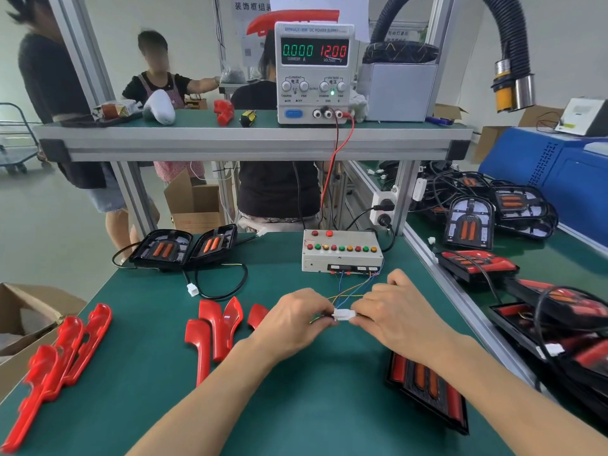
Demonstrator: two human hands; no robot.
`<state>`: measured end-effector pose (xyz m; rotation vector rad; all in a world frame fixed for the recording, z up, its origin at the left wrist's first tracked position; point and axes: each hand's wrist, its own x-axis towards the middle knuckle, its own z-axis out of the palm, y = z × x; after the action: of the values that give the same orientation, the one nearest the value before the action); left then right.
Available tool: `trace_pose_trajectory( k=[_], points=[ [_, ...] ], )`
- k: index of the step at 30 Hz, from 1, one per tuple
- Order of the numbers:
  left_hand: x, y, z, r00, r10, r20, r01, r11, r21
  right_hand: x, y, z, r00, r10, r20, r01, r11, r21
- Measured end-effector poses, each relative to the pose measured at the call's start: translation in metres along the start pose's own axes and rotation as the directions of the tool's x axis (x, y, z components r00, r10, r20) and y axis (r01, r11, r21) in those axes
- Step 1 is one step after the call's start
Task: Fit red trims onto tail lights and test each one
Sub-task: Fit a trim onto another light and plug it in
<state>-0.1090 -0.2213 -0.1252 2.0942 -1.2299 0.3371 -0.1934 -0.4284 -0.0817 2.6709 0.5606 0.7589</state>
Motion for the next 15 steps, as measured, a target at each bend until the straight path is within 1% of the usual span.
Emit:
trace_pose_trajectory(
  k=[2,5,9,15],
  points=[
    [0.0054,-0.0017,-0.0031,0.998,0.042,0.041,-0.043,0.999,0.030,0.0010,0.0001,0.0000,1.000,-0.024,-0.019,0.024,1.000,-0.014],
    [0.0077,-0.0015,-0.0036,0.995,0.081,0.066,-0.085,0.994,0.071,0.0011,-0.0005,0.0006,0.998,-0.033,-0.047,0.033,0.999,-0.017],
    [0.0032,-0.0012,-0.0002,0.995,0.083,0.055,-0.088,0.992,0.091,-0.0011,-0.0044,0.0040,0.997,-0.035,-0.065,0.034,0.999,-0.023],
    [0.0005,-0.0035,0.0040,0.996,0.083,0.018,-0.084,0.994,0.063,-0.0013,-0.0029,0.0038,0.996,-0.052,-0.077,0.051,0.999,-0.010]
  ],
)
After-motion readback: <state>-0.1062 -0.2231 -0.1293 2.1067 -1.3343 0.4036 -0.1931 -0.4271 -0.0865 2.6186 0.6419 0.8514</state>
